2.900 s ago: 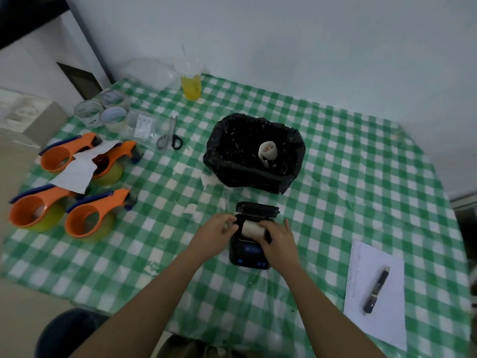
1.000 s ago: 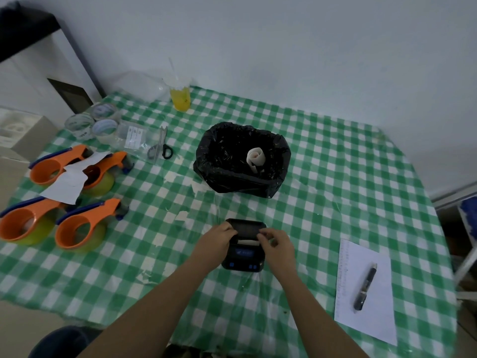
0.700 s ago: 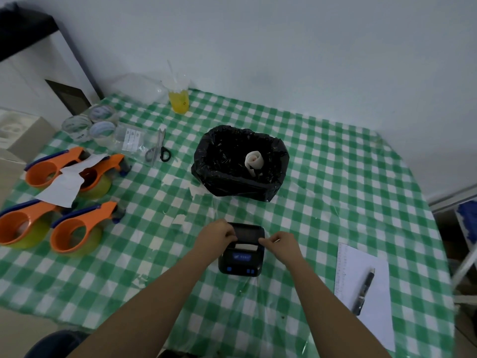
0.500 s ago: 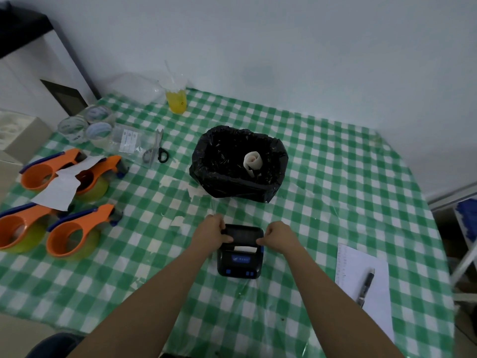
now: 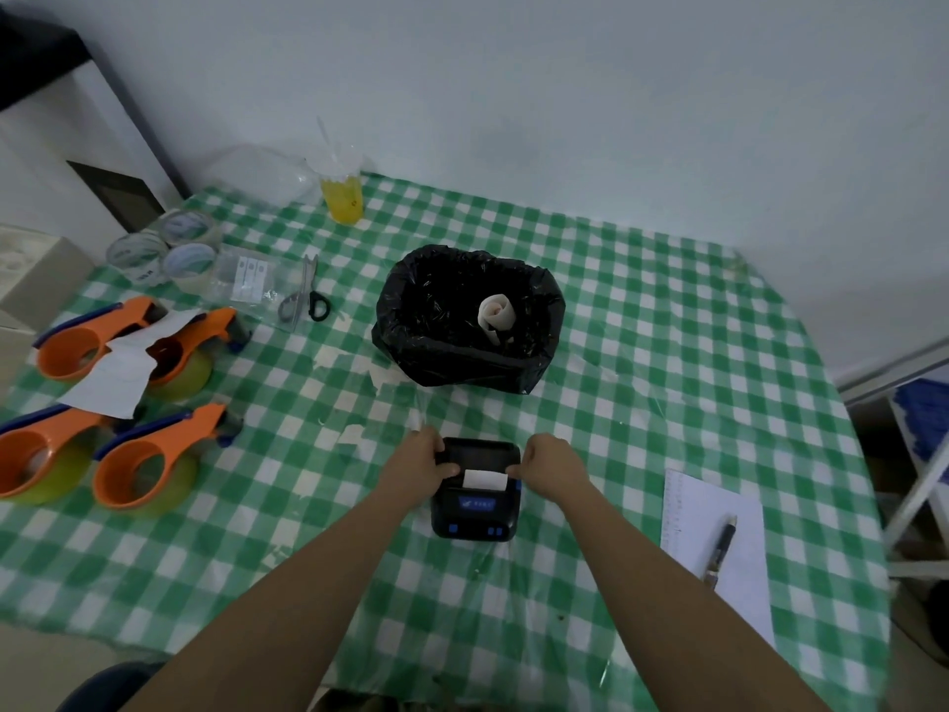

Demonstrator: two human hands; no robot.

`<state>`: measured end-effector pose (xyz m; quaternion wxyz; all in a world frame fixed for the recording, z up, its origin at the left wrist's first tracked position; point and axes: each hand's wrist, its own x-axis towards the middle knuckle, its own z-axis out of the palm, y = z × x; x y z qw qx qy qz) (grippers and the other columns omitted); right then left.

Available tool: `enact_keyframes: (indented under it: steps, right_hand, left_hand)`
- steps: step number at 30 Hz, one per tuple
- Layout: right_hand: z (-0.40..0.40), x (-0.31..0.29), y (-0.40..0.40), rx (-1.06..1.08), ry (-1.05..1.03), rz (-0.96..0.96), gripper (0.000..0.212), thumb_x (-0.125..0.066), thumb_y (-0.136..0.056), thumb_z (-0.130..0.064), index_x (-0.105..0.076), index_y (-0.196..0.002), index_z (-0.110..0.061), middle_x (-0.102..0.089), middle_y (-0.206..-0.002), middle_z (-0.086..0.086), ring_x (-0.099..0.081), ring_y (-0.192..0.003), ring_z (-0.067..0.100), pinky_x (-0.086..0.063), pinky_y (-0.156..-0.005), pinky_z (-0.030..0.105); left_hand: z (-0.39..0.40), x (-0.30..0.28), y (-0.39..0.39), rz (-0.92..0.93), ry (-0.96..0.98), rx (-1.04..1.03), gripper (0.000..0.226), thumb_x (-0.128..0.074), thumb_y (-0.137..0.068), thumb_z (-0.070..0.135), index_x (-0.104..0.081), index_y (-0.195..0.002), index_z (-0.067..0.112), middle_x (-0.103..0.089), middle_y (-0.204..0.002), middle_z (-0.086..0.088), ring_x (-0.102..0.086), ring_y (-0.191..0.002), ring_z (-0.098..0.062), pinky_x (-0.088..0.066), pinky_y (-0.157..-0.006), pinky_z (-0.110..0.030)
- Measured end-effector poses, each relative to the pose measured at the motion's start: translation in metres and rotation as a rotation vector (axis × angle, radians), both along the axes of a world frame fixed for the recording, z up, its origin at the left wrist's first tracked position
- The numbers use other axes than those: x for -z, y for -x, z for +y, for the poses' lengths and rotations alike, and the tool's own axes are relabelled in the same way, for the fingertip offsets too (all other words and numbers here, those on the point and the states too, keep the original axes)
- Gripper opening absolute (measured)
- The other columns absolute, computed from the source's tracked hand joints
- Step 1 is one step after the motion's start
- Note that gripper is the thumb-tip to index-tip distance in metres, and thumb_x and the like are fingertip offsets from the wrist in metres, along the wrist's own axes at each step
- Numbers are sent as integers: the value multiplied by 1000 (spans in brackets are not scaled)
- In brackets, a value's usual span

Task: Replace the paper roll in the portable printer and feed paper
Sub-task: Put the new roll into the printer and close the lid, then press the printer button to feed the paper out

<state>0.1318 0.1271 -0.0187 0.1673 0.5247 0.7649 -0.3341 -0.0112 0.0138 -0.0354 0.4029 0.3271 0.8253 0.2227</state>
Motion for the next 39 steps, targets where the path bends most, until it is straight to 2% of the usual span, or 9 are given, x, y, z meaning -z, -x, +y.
enact_keyframes:
  steps: [2, 5, 9, 13, 18, 22, 24, 29, 39]
  right_hand:
    - [-13, 6, -12, 115, -42, 129, 22, -61, -86, -30, -50, -79, -12, -55, -78, 4, -53, -73, 22, -40, -64, 31]
    - [-34, 16, -27, 283, -49, 318, 13, -54, -91, -24, -57, -87, -12, -59, -80, 3, -54, -71, 21, -40, -63, 31]
    - [-59, 24, -42, 414, -41, 451, 12, -52, -92, -15, -61, -94, -7, -60, -85, 3, -56, -78, 21, -42, -68, 31]
    - [-75, 30, -53, 454, -42, 476, 16, -52, -91, -10, -63, -101, -6, -60, -88, 3, -55, -76, 19, -42, -69, 29]
    - [-83, 36, -58, 450, -38, 480, 17, -51, -91, -11, -62, -104, -7, -61, -98, 7, -55, -82, 19, -42, -72, 28]
    - [-85, 36, -60, 439, -37, 465, 18, -50, -92, -11, -61, -106, -9, -58, -96, 3, -52, -76, 17, -39, -57, 19]
    - [-85, 36, -60, 434, -35, 466, 18, -49, -92, -11, -61, -106, -8, -57, -95, 3, -52, -75, 16, -39, -56, 15]
    - [-86, 35, -61, 422, -20, 466, 19, -49, -92, -11, -59, -108, -8, -56, -96, 3, -51, -73, 14, -38, -55, 15]
    - [-90, 36, -62, 401, -1, 458, 19, -49, -92, -12, -59, -109, -9, -57, -96, 3, -54, -78, 17, -40, -56, 16]
  left_hand:
    - [-10, 1, -3, -34, -59, -55, 20, -61, -85, 12, -52, -101, 5, -57, -110, -15, -58, -101, -31, -46, -87, -39]
    - [-26, 0, -9, -98, -86, -81, 35, -55, -88, 7, -49, -122, 3, -54, -130, -15, -59, -108, -32, -46, -88, -35]
    - [-42, 3, -20, -172, -85, -106, 44, -56, -87, 2, -44, -129, 3, -49, -136, -16, -57, -113, -31, -45, -89, -32]
    - [-53, 7, -30, -197, -81, -106, 49, -60, -83, 1, -45, -129, 2, -50, -136, -16, -55, -118, -31, -43, -92, -28]
    - [-57, 7, -40, -230, -124, -112, 56, -65, -79, -3, -42, -130, 3, -54, -131, -16, -58, -114, -32, -43, -84, -27]
    - [-60, 10, -43, -170, -143, -104, 57, -66, -80, 1, -42, -131, 6, -59, -128, -16, -60, -112, -30, -45, -86, -28]
    - [-60, 10, -42, -137, -138, -84, 56, -67, -79, 3, -43, -130, 5, -60, -127, -16, -60, -112, -30, -46, -86, -28]
    - [-57, 8, -41, -89, -83, -77, 54, -67, -76, 7, -46, -125, 6, -63, -122, -18, -61, -110, -32, -52, -92, -42]
    - [-50, 5, -44, -21, -15, -72, 47, -63, -75, 11, -48, -119, 4, -66, -113, -20, -62, -102, -36, -53, -86, -44]
